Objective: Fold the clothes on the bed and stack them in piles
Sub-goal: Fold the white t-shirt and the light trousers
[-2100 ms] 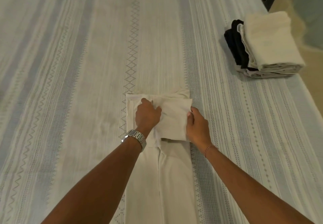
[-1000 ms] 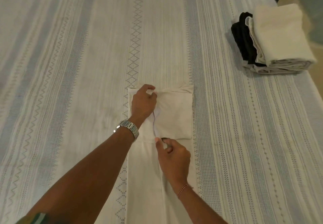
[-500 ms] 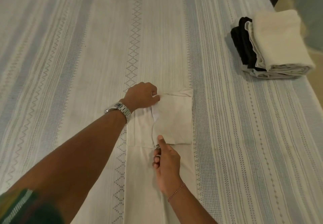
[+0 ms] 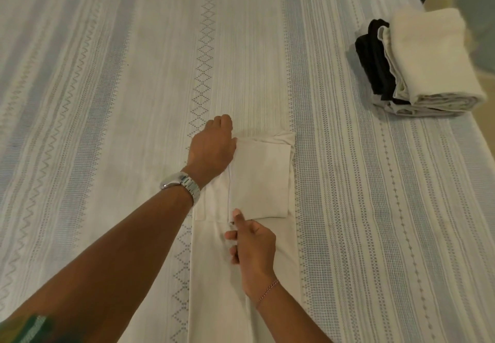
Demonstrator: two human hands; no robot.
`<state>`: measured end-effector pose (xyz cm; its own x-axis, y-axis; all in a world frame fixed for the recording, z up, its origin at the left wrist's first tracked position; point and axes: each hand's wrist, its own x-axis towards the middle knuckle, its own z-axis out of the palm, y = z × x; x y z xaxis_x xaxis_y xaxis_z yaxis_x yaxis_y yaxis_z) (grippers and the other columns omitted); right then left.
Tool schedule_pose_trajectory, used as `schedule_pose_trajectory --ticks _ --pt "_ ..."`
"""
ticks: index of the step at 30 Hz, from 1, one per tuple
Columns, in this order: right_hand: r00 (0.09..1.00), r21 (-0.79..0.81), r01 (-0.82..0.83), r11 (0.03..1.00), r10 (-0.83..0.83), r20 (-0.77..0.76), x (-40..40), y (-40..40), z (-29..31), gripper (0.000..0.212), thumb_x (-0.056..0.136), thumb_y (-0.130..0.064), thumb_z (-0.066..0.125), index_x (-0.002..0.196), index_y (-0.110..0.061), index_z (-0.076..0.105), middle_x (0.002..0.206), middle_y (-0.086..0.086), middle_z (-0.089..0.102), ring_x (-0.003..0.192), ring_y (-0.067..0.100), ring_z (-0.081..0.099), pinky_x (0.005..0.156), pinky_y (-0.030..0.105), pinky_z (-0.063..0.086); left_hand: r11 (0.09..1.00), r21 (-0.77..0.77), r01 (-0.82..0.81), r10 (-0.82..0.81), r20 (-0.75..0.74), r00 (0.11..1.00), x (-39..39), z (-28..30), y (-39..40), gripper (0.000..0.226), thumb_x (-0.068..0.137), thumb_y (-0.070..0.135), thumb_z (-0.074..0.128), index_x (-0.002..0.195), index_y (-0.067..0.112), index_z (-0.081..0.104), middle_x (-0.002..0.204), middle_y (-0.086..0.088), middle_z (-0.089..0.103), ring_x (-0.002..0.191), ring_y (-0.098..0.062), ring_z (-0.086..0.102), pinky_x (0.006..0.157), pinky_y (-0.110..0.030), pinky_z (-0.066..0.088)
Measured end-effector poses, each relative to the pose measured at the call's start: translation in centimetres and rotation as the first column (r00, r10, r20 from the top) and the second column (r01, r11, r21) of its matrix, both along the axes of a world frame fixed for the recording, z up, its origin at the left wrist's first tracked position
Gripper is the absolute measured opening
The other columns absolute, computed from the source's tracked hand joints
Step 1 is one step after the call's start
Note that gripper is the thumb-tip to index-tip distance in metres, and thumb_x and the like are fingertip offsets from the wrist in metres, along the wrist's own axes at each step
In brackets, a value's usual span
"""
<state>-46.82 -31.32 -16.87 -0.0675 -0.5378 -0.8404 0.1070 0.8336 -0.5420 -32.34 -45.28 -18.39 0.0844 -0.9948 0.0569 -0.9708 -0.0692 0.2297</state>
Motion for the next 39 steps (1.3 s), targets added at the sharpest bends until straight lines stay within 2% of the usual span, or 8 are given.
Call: schedule_pose_trajectory --ticks 7,10,15,20,24,31,35,39 --pt "0.83 -0.637 -0.4 0.659 -0.035 -0.557 -2.2 -4.2 -1.9 0.01 0.103 -0.025 0.056 0.111 -0.019 0.06 0.108 -0.004 0.068 0.099 0.008 0.062 0.085 0.026 0.051 0.964 -0.204 0.173 -0.17 0.035 0.985 -5.7 -2.8 5.9 0.032 0.088 0.005 0.052 0.118 -0.003 0.059 0.115 -0.021 0.062 0.101 -0.036 0.06 0.086 -0.044 0.054" --pt "0.549 -0.461 -0.787 0.411 0.125 -0.826 -2.7 -8.5 -5.4 0.052 0.107 -0.034 0.029 0.149 -0.006 0.042 0.156 0.014 0.041 0.147 0.026 0.035 0.121 0.041 0.031 0.994 0.009 0.112 -0.112 -0.023 0.993 -6.9 -4.8 8.1 0.055 0.105 0.028 0.026 0.148 -0.004 0.037 0.157 -0.024 0.037 0.147 -0.035 0.033 0.121 -0.045 0.031" --pt "0.132 -0.09 -0.961 0.262 0.146 -0.98 -5.0 -12.9 -8.0 0.07 0.105 -0.05 0.01 0.163 -0.01 0.01 0.17 0.009 0.008 0.158 0.025 0.005 0.127 0.047 0.001 0.995 0.089 0.042 -0.038 -0.049 0.998 -6.9 -5.9 9.0 0.067 0.106 0.044 0.02 0.162 0.01 0.007 0.17 -0.009 -0.003 0.156 -0.021 -0.01 0.127 -0.042 0.002" --pt "0.44 -0.363 -0.868 0.339 0.183 -0.879 -5.7 -14.4 -6.8 0.062 0.109 -0.04 0.027 0.161 -0.007 0.019 0.168 0.013 0.02 0.155 0.027 0.017 0.126 0.042 0.018 0.998 0.06 0.034 -0.024 -0.161 0.987 -6.7 -5.3 9.4 0.07 0.106 0.049 0.029 0.162 0.01 0.011 0.17 -0.008 0.003 0.157 -0.019 -0.003 0.127 -0.038 0.003" --pt "0.626 -0.507 -0.721 0.472 0.13 -0.769 -7.5 -18.1 -4.9 0.032 0.106 -0.019 0.05 0.135 -0.009 0.056 0.133 0.013 0.053 0.121 0.029 0.052 0.099 0.029 0.042 0.968 -0.094 -0.233 0.208 -0.221 0.953 -4.2 -3.3 7.6 0.054 0.105 0.038 0.035 0.147 0.005 0.042 0.15 -0.017 0.047 0.137 -0.034 0.043 0.115 -0.043 0.034" --pt "0.672 -0.381 -0.697 0.607 0.37 -0.641 -8.5 -22.6 -3.5 0.013 0.091 -0.021 0.076 0.1 -0.012 0.071 0.091 -0.004 0.068 0.081 0.007 0.061 0.069 0.009 0.044 0.622 0.32 -0.714 0.77 -0.414 0.486 4.2 -2.3 3.3 0.057 0.092 0.052 0.065 0.116 0.001 0.062 0.113 -0.014 0.068 0.103 -0.033 0.066 0.076 -0.033 0.046" --pt "0.679 -0.355 -0.686 0.635 0.385 -0.625 -7.8 -23.5 -3.0 0.005 0.095 -0.016 0.07 0.091 -0.013 0.072 0.085 -0.009 0.066 0.081 0.009 0.062 0.06 0.007 0.041 0.644 0.444 -0.623 0.754 -0.503 0.421 5.7 -1.3 1.4 0.041 0.085 0.045 0.077 0.069 0.009 0.066 0.067 -0.006 0.066 0.067 -0.026 0.065 0.058 -0.031 0.051" --pt "0.576 -0.278 -0.779 0.563 0.466 -0.671 -7.6 -24.8 -2.1 0.026 0.099 -0.014 0.064 0.075 -0.025 0.061 0.079 -0.017 0.059 0.073 -0.005 0.052 0.057 0.008 0.037 0.665 0.437 -0.606 0.695 -0.659 0.287 7.0 -1.5 0.5 0.021 0.086 0.026 0.08 0.074 0.011 0.07 0.076 -0.009 0.07 0.072 -0.024 0.064 0.078 -0.046 0.06"
